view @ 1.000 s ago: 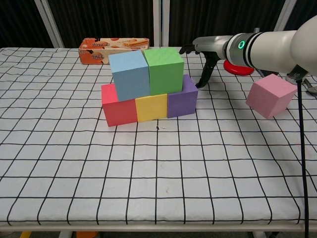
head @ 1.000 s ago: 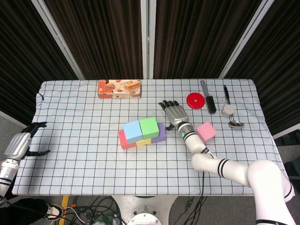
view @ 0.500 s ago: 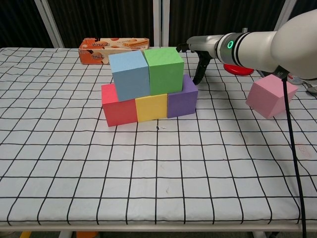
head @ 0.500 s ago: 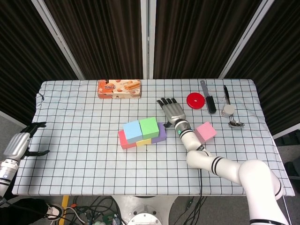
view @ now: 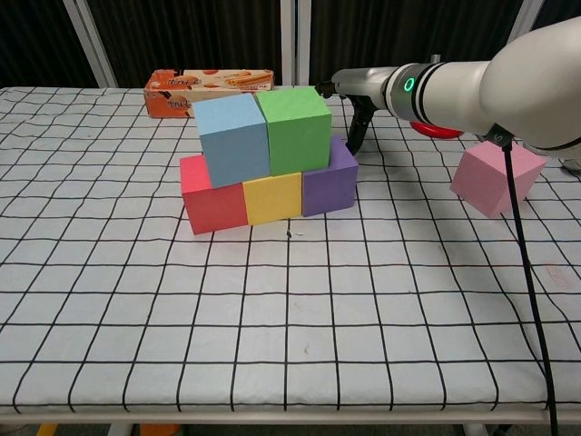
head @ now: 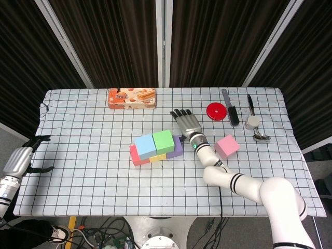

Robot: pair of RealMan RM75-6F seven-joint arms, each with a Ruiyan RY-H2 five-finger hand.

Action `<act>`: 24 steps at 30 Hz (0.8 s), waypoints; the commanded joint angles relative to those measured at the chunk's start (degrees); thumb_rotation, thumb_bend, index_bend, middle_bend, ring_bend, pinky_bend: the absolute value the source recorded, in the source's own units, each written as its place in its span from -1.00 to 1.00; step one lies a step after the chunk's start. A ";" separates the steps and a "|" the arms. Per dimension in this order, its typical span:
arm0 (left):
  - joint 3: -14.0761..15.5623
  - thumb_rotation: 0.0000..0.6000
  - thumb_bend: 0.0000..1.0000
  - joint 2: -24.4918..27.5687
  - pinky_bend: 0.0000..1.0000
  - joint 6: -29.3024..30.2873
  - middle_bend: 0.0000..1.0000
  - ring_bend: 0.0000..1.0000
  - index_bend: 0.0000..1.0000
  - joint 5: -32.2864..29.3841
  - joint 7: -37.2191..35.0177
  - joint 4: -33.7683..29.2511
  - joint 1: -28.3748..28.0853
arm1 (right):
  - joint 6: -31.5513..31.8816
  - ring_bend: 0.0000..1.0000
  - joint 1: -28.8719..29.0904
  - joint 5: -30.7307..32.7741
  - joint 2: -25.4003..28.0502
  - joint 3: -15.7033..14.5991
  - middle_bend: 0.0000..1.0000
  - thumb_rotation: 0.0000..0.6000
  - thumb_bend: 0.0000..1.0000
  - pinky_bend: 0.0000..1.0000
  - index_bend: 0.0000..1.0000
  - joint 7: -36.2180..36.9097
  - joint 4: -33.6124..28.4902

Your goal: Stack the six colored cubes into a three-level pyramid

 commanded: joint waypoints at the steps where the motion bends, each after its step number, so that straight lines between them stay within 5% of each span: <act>1: 0.06 1.00 -0.96 -0.05 -0.59 -0.03 -0.64 -0.81 -0.74 0.06 0.03 0.08 -0.01 | 0.03 -1.00 0.00 -0.42 -0.06 0.20 -1.00 1.00 -0.69 -1.00 -1.00 0.21 -0.05; 15: 0.18 1.00 -0.96 -0.20 -0.59 -0.22 -0.64 -0.81 -0.74 0.03 -0.13 0.23 0.00 | 0.91 -1.00 -0.23 -0.07 1.28 0.28 -1.00 1.00 -0.70 -1.00 -1.00 -0.75 -1.24; 24: -0.26 1.00 -0.96 0.54 -0.59 -0.41 -0.64 -0.81 -0.74 -0.23 1.13 -1.50 -0.42 | 7.30 -1.00 -3.40 0.65 16.93 0.73 -1.00 1.00 -0.69 -1.00 -1.00 -2.99 -18.96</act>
